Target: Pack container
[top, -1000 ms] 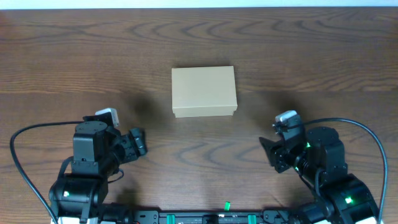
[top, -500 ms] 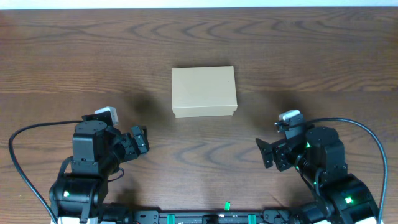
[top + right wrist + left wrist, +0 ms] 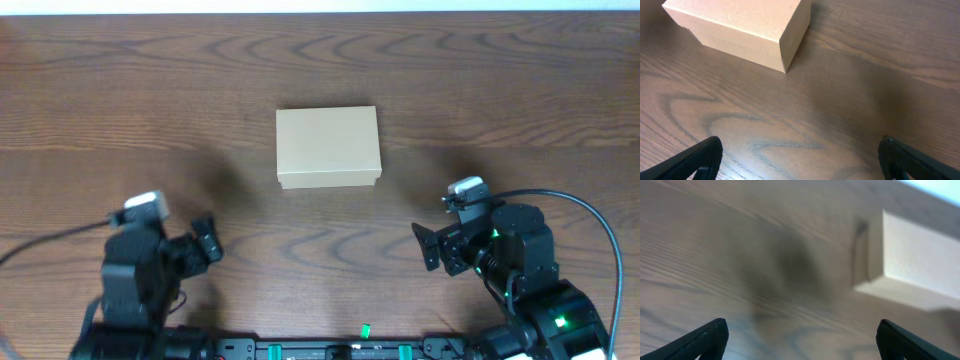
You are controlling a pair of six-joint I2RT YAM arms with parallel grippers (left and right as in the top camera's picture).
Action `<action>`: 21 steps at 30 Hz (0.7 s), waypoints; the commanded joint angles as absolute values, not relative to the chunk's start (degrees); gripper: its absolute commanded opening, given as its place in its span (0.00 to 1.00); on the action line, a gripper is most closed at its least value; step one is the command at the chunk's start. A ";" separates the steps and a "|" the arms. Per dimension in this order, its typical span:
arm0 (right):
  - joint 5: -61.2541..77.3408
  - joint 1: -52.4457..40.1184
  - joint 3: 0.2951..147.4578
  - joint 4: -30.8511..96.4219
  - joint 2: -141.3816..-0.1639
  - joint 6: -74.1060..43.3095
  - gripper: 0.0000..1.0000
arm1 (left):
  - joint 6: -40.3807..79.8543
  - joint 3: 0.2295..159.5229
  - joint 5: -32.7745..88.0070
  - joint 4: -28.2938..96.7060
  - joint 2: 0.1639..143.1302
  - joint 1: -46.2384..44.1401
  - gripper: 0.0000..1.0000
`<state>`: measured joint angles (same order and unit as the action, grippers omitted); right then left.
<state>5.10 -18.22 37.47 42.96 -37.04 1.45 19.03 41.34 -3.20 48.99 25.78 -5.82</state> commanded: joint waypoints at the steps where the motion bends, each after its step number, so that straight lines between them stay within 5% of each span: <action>1: 4.51 -17.87 37.06 43.07 -36.82 0.69 0.99 | 17.74 36.53 -15.46 49.21 19.94 -5.89 0.95; 21: 4.49 -17.87 37.06 43.07 -36.82 0.69 0.99 | -2.24 11.25 2.87 37.45 3.60 -1.37 0.95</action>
<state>5.06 -18.22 37.41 42.98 -37.01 1.45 0.54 12.56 0.34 37.47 4.73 -1.65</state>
